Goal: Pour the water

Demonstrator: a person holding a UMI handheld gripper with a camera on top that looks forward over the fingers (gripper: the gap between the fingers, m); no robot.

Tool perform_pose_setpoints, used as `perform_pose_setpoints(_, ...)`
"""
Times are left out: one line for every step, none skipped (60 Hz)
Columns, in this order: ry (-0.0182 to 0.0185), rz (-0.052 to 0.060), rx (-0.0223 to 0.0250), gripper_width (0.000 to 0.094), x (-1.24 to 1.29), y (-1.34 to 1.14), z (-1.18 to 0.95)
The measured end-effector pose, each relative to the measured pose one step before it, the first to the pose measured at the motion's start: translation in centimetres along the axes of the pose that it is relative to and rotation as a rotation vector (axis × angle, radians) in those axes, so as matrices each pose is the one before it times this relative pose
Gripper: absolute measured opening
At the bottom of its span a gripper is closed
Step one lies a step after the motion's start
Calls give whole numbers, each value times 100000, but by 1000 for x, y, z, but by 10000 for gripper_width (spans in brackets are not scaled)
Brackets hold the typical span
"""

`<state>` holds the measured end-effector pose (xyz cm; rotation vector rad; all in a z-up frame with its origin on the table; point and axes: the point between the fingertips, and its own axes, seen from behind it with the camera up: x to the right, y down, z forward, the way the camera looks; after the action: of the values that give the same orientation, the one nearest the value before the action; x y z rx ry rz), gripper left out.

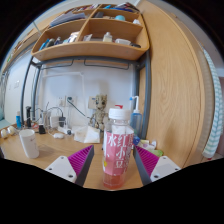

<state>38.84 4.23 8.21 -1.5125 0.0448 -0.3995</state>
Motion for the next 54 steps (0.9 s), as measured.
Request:
perform_pose_setpoints(-307,-167,6,791,-69,57,159)
perform_pose_setpoints(-478,-246,-130,771,-133,62,122)
perform_pose_setpoints(-658,-206,-283,743,-147,103,150)
perform_pose_setpoints(-522,-37,-507,714,-300,-83,125)
perform_pose_setpoints(-682,61,-303,676,-87,132,143)
perform_pose_setpoints(-103,205,38,647,27,33,135)
perform_pose_setpoints(-33,63,81,623,68,19,85)
perform_pose_setpoints(60,105,359,624,42,281,203)
perform_pose_setpoints(187,34,119,558,142,10,71)
perform_pose_setpoints(139,74,430,459,49,-68,36)
perform_pose_setpoints(-468,812,141,453,-109,-2,27)
perform_pose_setpoints(-315,1033,1,452,-49,53,50)
perform_pose_setpoints(-274,924,-363,445,-82,97,-5)
perform_pose_setpoints(-805,339,-204,424,68,-245,-20)
perform_pose_setpoints(-528,42,-282,413,-93,62,-10)
perform_pose_setpoints(-337,35,-104,394,-41,41,9)
perform_pose_setpoints(-76,250,-175,381,20,63,-10)
perform_pose_setpoints(-249,196,-140,368,-47,61,-8)
perform_pose_setpoints(-248,-187,-53,354,-1,8,-17)
perform_pose_setpoints(-266,-294,114,338,-32,-20,-9)
perform_pose_setpoints(-133,-68,112,334,-10,-7,-3)
perform_pose_setpoints(41,-145,-50,313,12,23,17)
perform_pose_setpoints(330,93,55,304,49,-13,-18)
perform_pose_setpoints(324,-170,-119,291,46,-12,-51)
perform_pose_setpoints(437,-363,123,291,83,-43,22)
perform_pose_setpoints(372,-737,37,291,73,-24,0)
perform_pose_setpoints(176,-1041,-60,291,40,-6,-3)
perform_pose_setpoints(268,-840,97,290,11,-69,-36)
perform_pose_setpoints(664,-743,-81,289,-163,29,-118)
perform_pose_setpoints(-5,-984,-197,290,-78,-15,-54)
perform_pose_setpoints(-100,-1055,-131,290,-94,-33,-53)
perform_pose_setpoints(85,-830,21,290,-65,-78,-61)
perform_pose_setpoints(237,-940,120,291,-37,-117,-45)
perform_pose_setpoints(14,-1568,-63,290,-81,-116,-10)
perform_pose_setpoints(-140,-2206,-285,291,-163,-112,-4)
perform_pose_setpoints(-120,-2562,-109,291,-164,-215,84)
perform_pose_setpoints(-391,-2502,82,291,4,-256,-3)
perform_pose_setpoints(763,-2622,228,290,-402,-360,-90)
perform_pose_setpoints(31,-2860,243,290,-225,-404,-52)
perform_pose_setpoints(-218,-3229,180,290,-290,-388,-41)
perform_pose_setpoints(-282,-3335,154,291,-341,-387,-34)
perform_pose_setpoints(-291,-3648,136,290,-301,-440,9)
perform_pose_setpoints(-218,-3929,156,290,-323,-466,14)
perform_pose_setpoints(-141,-4322,269,290,-323,-513,24)
perform_pose_setpoints(-70,-4660,348,291,-344,-490,28)
perform_pose_setpoints(-96,-4970,324,291,-318,-531,49)
perform_pose_setpoints(-524,-5052,805,291,-136,-542,214)
perform_pose_setpoints(10,-4744,653,291,-274,-601,60)
perform_pose_setpoints(717,-4217,397,291,-507,-600,23)
perform_pose_setpoints(-66,-4669,451,291,-213,-541,100)
perform_pose_setpoints(-193,-4822,277,291,-283,-518,153)
perform_pose_setpoints(-128,-4724,339,290,-227,-539,109)
perform_pose_setpoints(-55,-4476,465,290,-209,-557,127)
perform_pose_setpoints(-38,-4272,460,291,-202,-547,103)
